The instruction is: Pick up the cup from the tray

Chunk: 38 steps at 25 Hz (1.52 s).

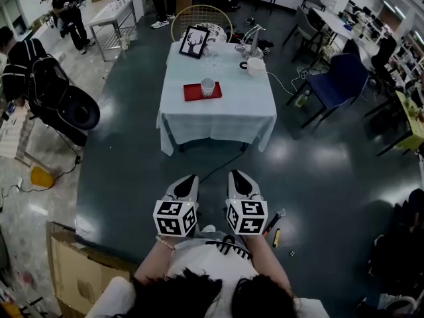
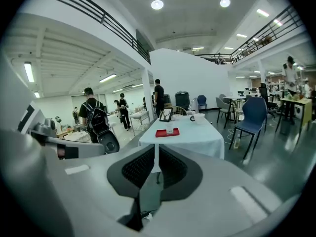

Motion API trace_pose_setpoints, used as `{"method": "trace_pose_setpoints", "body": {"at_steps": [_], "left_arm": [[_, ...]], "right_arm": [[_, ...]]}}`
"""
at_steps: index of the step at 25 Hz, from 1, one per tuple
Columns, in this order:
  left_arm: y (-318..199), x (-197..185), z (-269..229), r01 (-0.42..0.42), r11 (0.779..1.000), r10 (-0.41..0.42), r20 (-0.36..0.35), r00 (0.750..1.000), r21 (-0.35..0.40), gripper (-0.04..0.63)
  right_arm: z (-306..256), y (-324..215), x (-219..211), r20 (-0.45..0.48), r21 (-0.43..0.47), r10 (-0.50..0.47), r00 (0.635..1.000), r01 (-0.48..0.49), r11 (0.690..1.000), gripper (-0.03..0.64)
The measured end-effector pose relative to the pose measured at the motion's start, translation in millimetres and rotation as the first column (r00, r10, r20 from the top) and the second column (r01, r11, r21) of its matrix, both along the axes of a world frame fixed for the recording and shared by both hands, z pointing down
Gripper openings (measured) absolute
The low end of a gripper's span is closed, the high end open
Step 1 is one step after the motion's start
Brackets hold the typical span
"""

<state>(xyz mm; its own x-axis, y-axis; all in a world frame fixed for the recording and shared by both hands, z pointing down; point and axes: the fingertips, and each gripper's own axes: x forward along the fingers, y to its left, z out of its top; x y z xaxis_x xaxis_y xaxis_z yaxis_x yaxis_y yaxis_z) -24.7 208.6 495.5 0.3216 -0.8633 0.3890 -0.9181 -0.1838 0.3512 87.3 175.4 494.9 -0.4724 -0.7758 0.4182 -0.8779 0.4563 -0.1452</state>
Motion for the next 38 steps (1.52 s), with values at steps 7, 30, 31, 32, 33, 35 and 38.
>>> {"method": "trace_pose_setpoints", "body": {"at_steps": [7,30,31,32,33,35,38], "left_arm": [[-34,-10,6,-0.01,1.0,0.01,0.004,1.0,-0.023,0.001],[-201,-98,-3,-0.067,0.997,0.068,0.048,0.996,-0.024,0.002],[-204,-101,-4,-0.078,0.997,0.078,0.038,0.996,-0.016,0.0],[-207,-104,-6,-0.086,0.996,0.087,0.032,0.996,-0.007,0.002],[-211,-107,-7,-0.091,0.996,0.091,0.032,0.995,-0.001,0.001],[-216,-113,-9,-0.091,0.996,0.091,0.033,0.995,-0.001,0.0],[-218,-118,-10,-0.094,0.996,0.094,0.034,0.995,-0.004,0.002]], "right_arm": [[5,-30,-11,0.006,-0.023,-0.021,1.0,0.021,1.0,0.133],[8,-175,-87,-0.032,-0.041,0.045,0.998,-0.046,0.998,0.238],[8,-178,-91,-0.029,-0.038,0.045,0.999,-0.046,0.998,0.249],[8,-180,-96,-0.027,-0.035,0.044,0.999,-0.045,0.998,0.258],[8,-183,-101,-0.026,-0.033,0.042,0.999,-0.043,0.999,0.264],[7,-187,-107,-0.029,-0.037,0.043,0.999,-0.044,0.998,0.273],[4,-192,-113,-0.034,-0.036,0.046,0.998,-0.048,0.998,0.281]]}}
